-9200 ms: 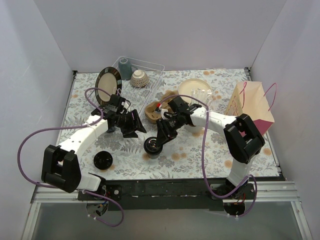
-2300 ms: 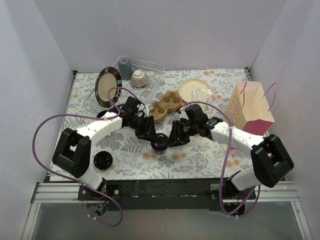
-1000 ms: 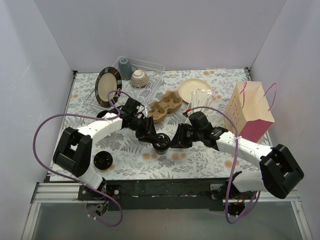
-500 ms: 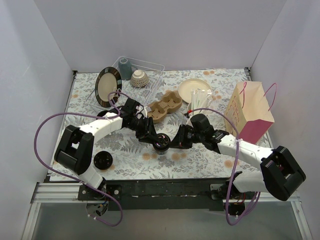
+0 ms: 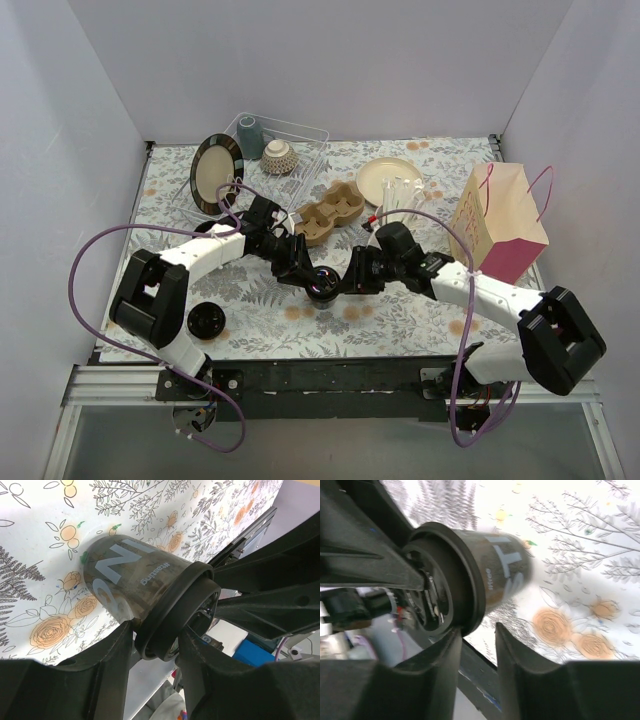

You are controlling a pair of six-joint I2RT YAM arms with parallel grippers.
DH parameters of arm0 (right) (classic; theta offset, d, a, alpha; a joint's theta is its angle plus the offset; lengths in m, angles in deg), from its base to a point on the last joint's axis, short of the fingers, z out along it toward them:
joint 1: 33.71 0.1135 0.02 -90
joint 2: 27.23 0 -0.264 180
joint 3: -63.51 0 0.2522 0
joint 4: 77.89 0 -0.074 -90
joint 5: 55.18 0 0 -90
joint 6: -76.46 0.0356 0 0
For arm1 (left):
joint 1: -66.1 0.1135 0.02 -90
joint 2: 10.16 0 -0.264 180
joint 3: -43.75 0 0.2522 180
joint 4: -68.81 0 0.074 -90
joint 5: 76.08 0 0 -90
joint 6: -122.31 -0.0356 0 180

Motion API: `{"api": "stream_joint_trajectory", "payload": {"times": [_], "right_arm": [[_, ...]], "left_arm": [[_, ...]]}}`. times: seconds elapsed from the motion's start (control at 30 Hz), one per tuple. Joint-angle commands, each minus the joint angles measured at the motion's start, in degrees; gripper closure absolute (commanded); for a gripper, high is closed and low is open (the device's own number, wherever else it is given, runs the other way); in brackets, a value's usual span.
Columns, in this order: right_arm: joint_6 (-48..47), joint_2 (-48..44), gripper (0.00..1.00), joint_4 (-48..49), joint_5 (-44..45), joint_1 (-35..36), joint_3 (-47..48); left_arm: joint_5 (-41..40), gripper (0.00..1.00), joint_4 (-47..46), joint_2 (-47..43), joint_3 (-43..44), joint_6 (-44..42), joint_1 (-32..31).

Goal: Pack the takeout coffee

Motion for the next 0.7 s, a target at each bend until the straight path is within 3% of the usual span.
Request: {"api": "stream_joint_trajectory", "payload": {"times": [0.0, 0.1, 0.33, 0.67], "right_arm": [[-10.21, 3.05, 0.52, -10.62, 14.42, 0.85, 8.51], [-8.01, 0.86, 0.45, -11.06, 12.31, 0.85, 11.24], [-0.72, -2.66, 0.4, -3.25, 5.63, 0.85, 7.83], [2.1, -2.5, 0.32, 0.89, 4.31, 0.85, 7.91]], "left_arm": [[-17.66, 0.68, 8.45, 6.99, -5.82, -1.0, -2.71], [-17.04, 0.68, 8.0, 6.64, -5.82, -0.03, -2.62], [-16.34, 0.67, 7.3, 5.93, -5.65, 1.46, -2.62], [-16.61, 0.67, 7.3, 6.2, -5.03, 2.08, -2.71]]}}
